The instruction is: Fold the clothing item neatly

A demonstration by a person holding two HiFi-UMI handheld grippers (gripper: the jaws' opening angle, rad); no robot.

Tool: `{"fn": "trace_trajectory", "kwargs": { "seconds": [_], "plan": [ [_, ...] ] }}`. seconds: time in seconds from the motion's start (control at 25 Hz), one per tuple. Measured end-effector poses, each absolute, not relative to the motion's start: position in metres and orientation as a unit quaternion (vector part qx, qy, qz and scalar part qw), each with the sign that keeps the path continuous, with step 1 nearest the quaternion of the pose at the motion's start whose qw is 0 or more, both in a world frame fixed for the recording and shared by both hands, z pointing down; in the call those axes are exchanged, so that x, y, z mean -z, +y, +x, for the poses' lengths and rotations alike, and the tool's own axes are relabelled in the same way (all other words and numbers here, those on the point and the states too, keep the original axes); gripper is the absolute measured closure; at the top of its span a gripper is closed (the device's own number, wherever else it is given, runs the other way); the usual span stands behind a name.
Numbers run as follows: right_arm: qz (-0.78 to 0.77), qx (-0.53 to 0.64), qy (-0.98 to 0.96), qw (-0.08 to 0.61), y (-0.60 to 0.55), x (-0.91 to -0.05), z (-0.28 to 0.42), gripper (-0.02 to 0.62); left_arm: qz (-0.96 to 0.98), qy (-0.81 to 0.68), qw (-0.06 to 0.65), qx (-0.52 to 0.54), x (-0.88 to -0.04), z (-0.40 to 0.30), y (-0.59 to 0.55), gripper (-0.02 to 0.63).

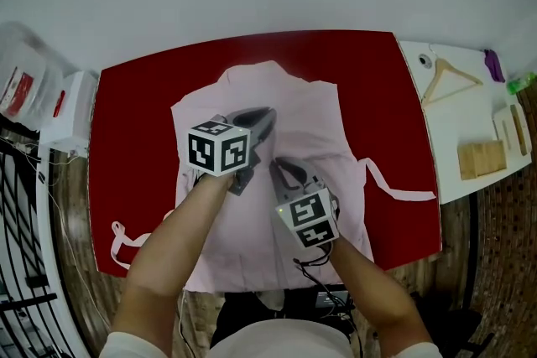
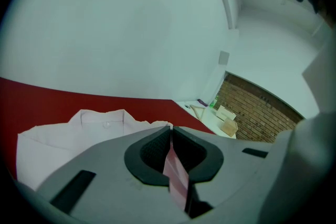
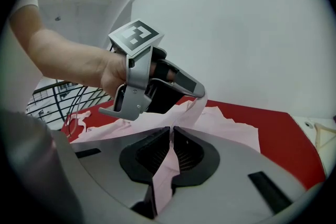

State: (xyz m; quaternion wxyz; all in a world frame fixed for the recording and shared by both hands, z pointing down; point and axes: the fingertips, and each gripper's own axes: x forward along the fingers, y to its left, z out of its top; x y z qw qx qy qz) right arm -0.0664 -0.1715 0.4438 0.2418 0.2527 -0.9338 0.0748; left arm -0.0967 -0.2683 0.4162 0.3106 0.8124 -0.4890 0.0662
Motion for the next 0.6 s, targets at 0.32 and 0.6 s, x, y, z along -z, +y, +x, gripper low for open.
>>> {"fn": "trace_trajectory", "kwargs": {
  "seconds": [0.32, 0.6],
  "plan": [
    [0.286, -0.131, -0.908, 0.279, -0.185, -0.502, -0.034, 0.561, 0.816, -0.452, 0.344, -0.108, -0.468, -0.074, -0.263, 0.531],
    [0.308, -0.214, -0.878, 0.296, -0.19, -0.545, -0.013, 0.56, 0.796, -0.474, 0.354, -0.128, -0.487, -0.128, -0.226, 0.511]
  ]
}}
